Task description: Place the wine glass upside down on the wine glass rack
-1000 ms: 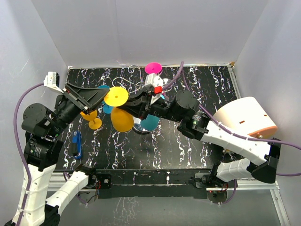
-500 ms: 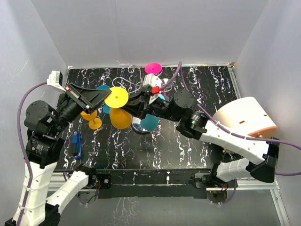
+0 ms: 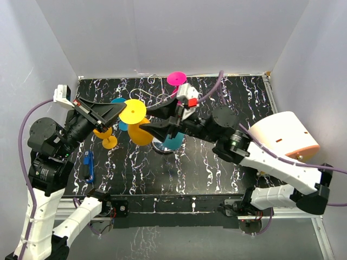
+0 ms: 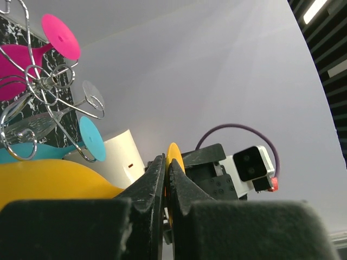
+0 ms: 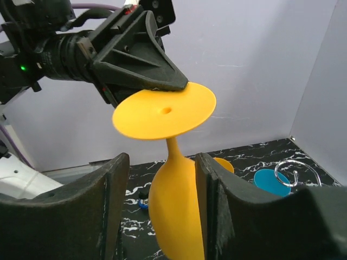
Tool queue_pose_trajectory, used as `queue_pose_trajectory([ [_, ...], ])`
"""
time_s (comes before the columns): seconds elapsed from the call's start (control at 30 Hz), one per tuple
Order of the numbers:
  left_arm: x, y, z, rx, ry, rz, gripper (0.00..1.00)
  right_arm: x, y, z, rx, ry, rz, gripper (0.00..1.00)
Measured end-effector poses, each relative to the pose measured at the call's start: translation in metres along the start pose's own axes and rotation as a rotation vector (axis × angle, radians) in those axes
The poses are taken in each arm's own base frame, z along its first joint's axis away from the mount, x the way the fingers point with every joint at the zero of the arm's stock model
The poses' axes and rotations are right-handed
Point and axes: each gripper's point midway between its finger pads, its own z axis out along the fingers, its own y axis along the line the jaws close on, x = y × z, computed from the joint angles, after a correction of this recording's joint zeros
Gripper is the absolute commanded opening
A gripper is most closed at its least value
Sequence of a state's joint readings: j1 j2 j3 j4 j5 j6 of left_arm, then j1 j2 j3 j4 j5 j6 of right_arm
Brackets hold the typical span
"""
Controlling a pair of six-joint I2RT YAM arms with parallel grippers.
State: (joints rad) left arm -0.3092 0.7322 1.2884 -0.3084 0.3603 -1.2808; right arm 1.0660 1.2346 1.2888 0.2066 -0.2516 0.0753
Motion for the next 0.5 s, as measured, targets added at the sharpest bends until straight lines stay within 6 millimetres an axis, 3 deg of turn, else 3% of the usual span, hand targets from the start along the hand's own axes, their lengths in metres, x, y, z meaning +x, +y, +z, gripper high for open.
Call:
queue_pose_trajectory([
  [0.3, -0.01, 0.016, -0.001, -0.078, -0.071, -0.028, 0.0, -0.046, 0.016, -0.057, 0.027, -0.062, 0.07, 0.57],
  [0.5, -0.006, 0.033, 0.003, -0.137, -0.051, -0.056, 0.0, -0.068, 0.017, -0.073, 0.056, -0.115, 0.097, 0.58],
])
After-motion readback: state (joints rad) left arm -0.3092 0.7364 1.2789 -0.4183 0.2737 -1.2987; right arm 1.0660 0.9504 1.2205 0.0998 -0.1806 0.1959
